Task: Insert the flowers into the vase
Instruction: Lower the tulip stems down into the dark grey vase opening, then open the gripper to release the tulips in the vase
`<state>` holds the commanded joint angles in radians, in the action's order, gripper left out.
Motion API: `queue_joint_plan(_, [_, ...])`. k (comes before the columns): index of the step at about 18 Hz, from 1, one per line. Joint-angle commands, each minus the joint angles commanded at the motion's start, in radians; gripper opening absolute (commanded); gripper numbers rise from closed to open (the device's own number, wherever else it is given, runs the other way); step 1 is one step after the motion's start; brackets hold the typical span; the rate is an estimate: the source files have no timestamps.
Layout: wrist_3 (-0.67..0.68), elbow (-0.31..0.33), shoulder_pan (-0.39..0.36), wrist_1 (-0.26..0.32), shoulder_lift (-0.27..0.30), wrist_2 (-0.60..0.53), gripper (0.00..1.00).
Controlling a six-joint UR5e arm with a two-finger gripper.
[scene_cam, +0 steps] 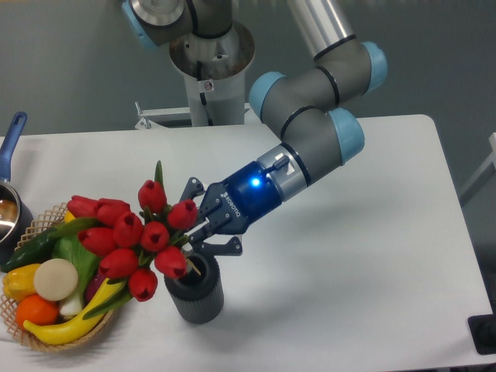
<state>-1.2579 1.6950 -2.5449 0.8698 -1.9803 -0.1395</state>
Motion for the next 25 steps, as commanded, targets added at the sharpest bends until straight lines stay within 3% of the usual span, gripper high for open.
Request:
queue_joint_plan(8, [-0.04, 0.044, 0.008, -0.028, -0.029, -0.084, 0.17])
queue_joint_plan(20, [-0.112, 0.098, -0.002, -0.04, -0.061, -0.086, 0.18])
queue_joint_plan(25, [-0.135, 0.1, -0.018, -0.04, -0.066, -0.086, 0.29])
